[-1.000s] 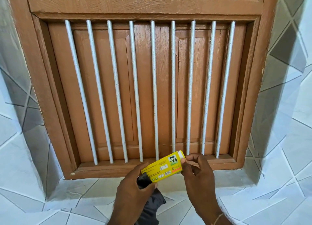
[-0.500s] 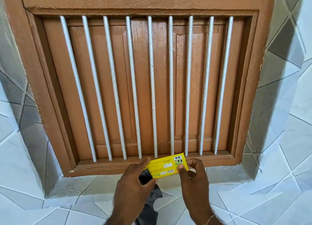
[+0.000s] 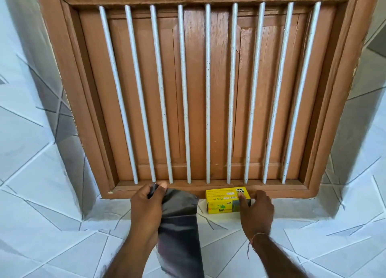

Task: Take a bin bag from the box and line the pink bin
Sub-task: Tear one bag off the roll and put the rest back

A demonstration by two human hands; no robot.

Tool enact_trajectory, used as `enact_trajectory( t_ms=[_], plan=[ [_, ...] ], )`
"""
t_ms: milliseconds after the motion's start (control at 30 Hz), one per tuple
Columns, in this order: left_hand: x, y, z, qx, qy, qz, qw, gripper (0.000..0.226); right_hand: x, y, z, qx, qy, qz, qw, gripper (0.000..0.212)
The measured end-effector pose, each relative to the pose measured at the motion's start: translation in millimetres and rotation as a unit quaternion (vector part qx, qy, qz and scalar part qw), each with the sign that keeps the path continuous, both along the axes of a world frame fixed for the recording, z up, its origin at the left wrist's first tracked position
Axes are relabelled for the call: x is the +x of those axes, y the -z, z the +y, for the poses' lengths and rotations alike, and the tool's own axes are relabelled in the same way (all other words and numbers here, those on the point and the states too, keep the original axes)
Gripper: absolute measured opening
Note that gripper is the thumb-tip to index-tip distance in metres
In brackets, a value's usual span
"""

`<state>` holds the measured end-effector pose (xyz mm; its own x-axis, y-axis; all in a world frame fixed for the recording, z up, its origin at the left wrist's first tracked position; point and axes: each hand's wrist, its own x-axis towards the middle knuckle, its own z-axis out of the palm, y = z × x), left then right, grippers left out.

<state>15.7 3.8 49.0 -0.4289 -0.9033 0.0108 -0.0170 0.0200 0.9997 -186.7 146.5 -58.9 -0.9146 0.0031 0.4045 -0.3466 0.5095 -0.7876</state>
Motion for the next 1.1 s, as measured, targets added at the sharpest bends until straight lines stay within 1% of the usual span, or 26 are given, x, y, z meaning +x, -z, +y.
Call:
enact_trajectory(
  t_ms=[33, 67, 100, 133, 167, 200, 233, 267, 300, 333, 367, 400, 467, 533, 567, 600, 633, 667, 700, 767, 800, 833, 933, 1000, 1067, 1100],
  plan=[
    [-0.4, -2.1, -1.2, 0.027, -0.004, 0.022, 0.999, 0.021, 6.1, -2.8, 1.0, -0.021, -0.004, 0.018, 1.0, 0.036],
    [-0.3, -4.5, -3.3, 0.052, -0.012, 0.045, 0.998, 0.022, 20.7, -8.3, -0.6, -0.074, -0.045, 0.015, 0.996, 0.039],
    [-2.2, -7.0, -5.2, 0.073, -0.02, 0.068, 0.995, 0.023, 41.4, -17.1, -0.9, -0.134, -0.133, -0.012, 0.982, 0.042],
    [-4.3, -10.5, -6.4, 0.092, -0.026, 0.093, 0.991, 0.024, 65.0, -22.3, -4.8, -0.162, -0.249, -0.064, 0.953, 0.051],
    [-7.3, -13.8, -7.2, 0.109, -0.029, 0.12, 0.986, 0.025, 88.6, -27.6, -8.0, -0.164, -0.372, -0.113, 0.907, 0.067],
    [-11.0, -18.7, -6.3, 0.126, -0.025, 0.147, 0.981, 0.026, 104.9, -20.0, -14.2, -0.133, -0.45, -0.146, 0.871, 0.081],
    [-14.3, -22.7, -4.9, 0.145, -0.019, 0.169, 0.975, 0.027, 119.9, -12.7, -19.8, -0.099, -0.496, -0.154, 0.849, 0.089],
    [-18.1, -27.9, -3.4, 0.162, -0.014, 0.185, 0.969, 0.027, 126.8, -3.0, -25.5, -0.058, -0.496, -0.154, 0.852, 0.085],
    [-20.4, -31.1, -3.5, 0.174, -0.011, 0.193, 0.966, 0.026, 131.3, 2.2, -29.2, -0.018, -0.477, -0.158, 0.864, 0.068],
    [-22.9, -34.8, -4.9, 0.176, -0.009, 0.195, 0.965, 0.024, 132.0, 5.4, -31.4, 0.006, -0.449, -0.169, 0.877, 0.043],
    [-24.7, -39.1, -6.8, 0.175, -0.006, 0.2, 0.964, 0.023, 131.7, 9.3, -31.3, 0.028, -0.436, -0.188, 0.88, 0.018],
    [-24.6, -43.7, -9.6, 0.171, -0.002, 0.206, 0.963, 0.024, 131.2, 14.2, -30.3, 0.057, -0.439, -0.203, 0.873, 0.008],
    [-22.6, -54.7, -17.9, 0.159, -0.005, 0.231, 0.96, 0.025, 136.9, 22.2, -26.5, 0.1, -0.465, -0.214, 0.854, 0.02],
    [-17.3, -65.6, -29.9, 0.154, -0.007, 0.258, 0.954, 0.018, 142.1, 29.4, -20.9, 0.125, -0.471, -0.209, 0.848, 0.029],
    [-12.2, -67.8, -40.1, 0.151, -0.007, 0.27, 0.951, 0.013, 146.4, 28.3, -19.1, 0.138, -0.472, -0.215, 0.844, 0.027],
    [-7.1, -69.2, -52.1, 0.143, -0.015, 0.281, 0.949, 0.009, 149.0, 26.9, -17.1, 0.141, -0.473, -0.221, 0.841, 0.018],
    [-0.7, -69.0, -66.6, 0.134, -0.031, 0.292, 0.946, 0.01, 151.1, 23.5, -16.9, 0.148, -0.474, -0.222, 0.839, 0.019],
    [7.6, -65.3, -83.9, 0.109, -0.061, 0.288, 0.949, 0.011, 155.9, 21.8, -18.9, 0.152, -0.466, -0.227, 0.842, 0.03],
    [12.9, -62.5, -94.9, 0.06, -0.099, 0.266, 0.957, 0.014, 156.8, 16.8, -17.7, 0.146, -0.455, -0.227, 0.849, 0.038],
    [28.0, -53.2, -103.5, -0.074, -0.149, 0.168, 0.972, 0.021, 161.6, 11.9, -19.1, 0.08, -0.437, -0.248, 0.861, 0.04],
    [33.6, -42.1, -103.2, -0.128, -0.137, 0.107, 0.976, 0.029, 164.9, 9.8, -22.2, 0.033, -0.422, -0.266, 0.866, 0.039],
    [37.5, -26.7, -97.4, -0.154, -0.105, 0.057, 0.981, 0.039, 169.3, 4.0, -25.5, -0.002, -0.405, -0.283, 0.869, 0.038],
    [52.0, 39.7, -59.9, -0.147, -0.031, -0.025, 0.988, 0.07, 175.3, -5.4, -39.9, -0.073, -0.363, -0.291, 0.882, 0.037],
    [64.0, 77.4, -23.8, -0.121, -0.009, -0.076, 0.99, 0.076, 179.7, -10.8, -48.2, -0.12, -0.322, -0.282, 0.896, 0.038],
    [76.5, 98.7, 9.6, -0.076, 0.025, -0.11, 0.991, 0.078, 185.8, -14.7, -51.7, -0.175, -0.303, -0.304, 0.886, 0.048],
    [82.2, 103.5, 22.0, -0.035, 0.056, -0.119, 0.991, 0.077, 188.2, -17.6, -51.0, -0.196, -0.3, -0.31, 0.881, 0.052]
  ],
)
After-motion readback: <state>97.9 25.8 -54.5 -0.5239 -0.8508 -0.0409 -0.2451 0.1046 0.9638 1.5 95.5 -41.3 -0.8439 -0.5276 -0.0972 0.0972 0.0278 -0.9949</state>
